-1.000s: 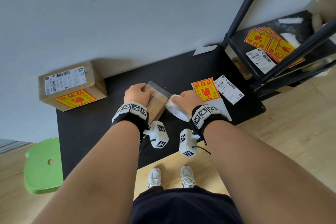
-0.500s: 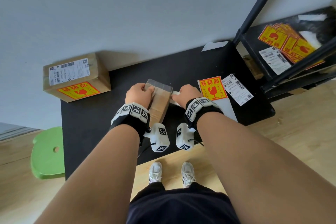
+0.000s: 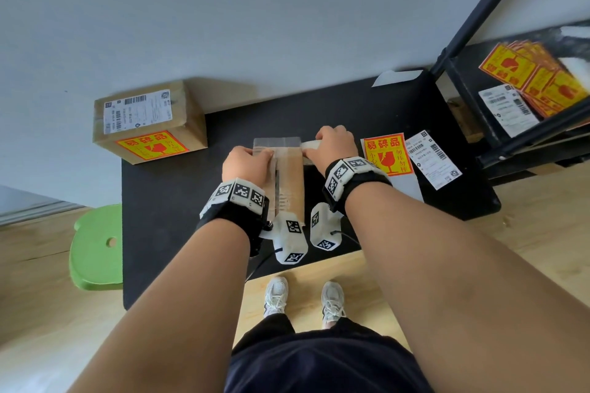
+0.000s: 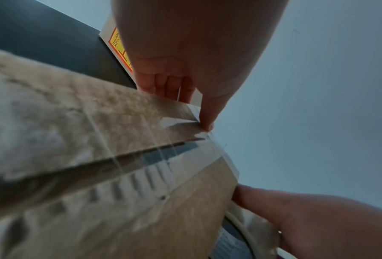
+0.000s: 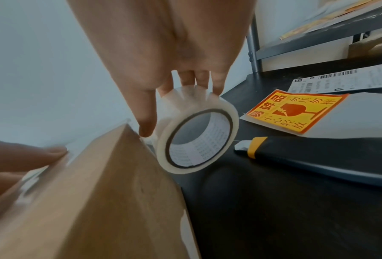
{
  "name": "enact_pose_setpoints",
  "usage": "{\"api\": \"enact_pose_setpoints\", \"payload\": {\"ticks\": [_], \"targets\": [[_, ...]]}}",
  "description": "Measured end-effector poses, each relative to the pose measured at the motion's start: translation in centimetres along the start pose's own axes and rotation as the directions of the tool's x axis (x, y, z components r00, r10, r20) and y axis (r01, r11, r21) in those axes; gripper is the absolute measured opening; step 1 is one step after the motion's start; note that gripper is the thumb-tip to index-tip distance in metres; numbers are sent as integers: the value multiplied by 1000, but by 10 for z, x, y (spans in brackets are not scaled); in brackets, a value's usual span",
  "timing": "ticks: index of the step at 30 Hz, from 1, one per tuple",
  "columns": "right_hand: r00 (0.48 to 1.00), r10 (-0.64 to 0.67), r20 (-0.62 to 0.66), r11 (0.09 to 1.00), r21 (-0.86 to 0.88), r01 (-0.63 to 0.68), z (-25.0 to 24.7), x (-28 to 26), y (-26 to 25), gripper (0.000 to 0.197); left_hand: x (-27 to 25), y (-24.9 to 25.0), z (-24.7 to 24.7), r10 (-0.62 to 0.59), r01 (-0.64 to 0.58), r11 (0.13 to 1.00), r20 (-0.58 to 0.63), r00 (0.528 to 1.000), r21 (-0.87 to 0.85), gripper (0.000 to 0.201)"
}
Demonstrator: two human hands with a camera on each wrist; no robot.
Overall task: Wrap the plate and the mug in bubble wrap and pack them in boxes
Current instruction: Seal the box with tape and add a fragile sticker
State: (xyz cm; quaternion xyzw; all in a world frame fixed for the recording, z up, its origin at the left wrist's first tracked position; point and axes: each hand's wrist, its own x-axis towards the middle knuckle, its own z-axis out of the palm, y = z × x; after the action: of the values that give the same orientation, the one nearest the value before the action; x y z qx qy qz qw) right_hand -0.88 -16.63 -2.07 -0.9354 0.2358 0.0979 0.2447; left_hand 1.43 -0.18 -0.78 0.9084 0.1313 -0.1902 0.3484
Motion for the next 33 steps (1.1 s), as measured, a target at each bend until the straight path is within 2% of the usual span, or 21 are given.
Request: {"api": "enact_pose_setpoints", "payload": {"ticks": [3, 6, 7, 9, 12, 14, 17, 20, 23, 25, 29, 33], "targets": [[998, -53, -15, 994, 99, 54, -2, -4, 4, 46, -6, 5, 2, -66, 65, 997, -40, 997, -36, 51], [995, -38, -92, 984, 170, 53, -5, -10, 12, 44, -17, 11, 6, -60, 61, 998, -126, 990, 3, 56], [993, -19, -121, 982, 182, 41, -7, -12, 16, 42, -21, 13, 7, -12, 20, 999, -170, 985, 43, 53], [987, 20, -160, 981, 195, 12, -9, -17, 26, 38, -27, 15, 12, 194, -155, 972, -231, 954, 175, 40], [984, 75, -163, 977, 208, -40, -8, -25, 45, 34, -35, 19, 25, 505, -446, 829, -110, 856, 338, 30], [985, 105, -137, 973, 218, -74, -5, -30, 60, 36, -40, 18, 34, 590, -533, 746, -24, 807, 400, 27], [982, 175, -77, 970, 184, -159, -1, -36, 78, 39, -45, 11, 43, 625, -556, 706, -18, 780, 438, 26], [969, 248, -8, 962, 123, -246, 4, -39, 92, 38, -46, 5, 45, 653, -581, 708, -59, 755, 401, 25], [959, 275, 73, 959, 49, -279, 8, -41, 101, 38, -46, 2, 47, 667, -596, 718, -111, 736, 360, 25], [958, 265, 106, 963, 28, -269, 12, -42, 104, 40, -47, 1, 50, 675, -599, 719, -147, 723, 352, 26], [970, 192, 150, 980, -78, -182, 17, -41, 103, 50, -50, 1, 54, 659, -582, 732, -151, 737, 353, 27], [982, 124, 143, 982, -163, -100, 20, -42, 105, 49, -49, 0, 56, 672, -594, 724, -162, 723, 352, 26]]}}
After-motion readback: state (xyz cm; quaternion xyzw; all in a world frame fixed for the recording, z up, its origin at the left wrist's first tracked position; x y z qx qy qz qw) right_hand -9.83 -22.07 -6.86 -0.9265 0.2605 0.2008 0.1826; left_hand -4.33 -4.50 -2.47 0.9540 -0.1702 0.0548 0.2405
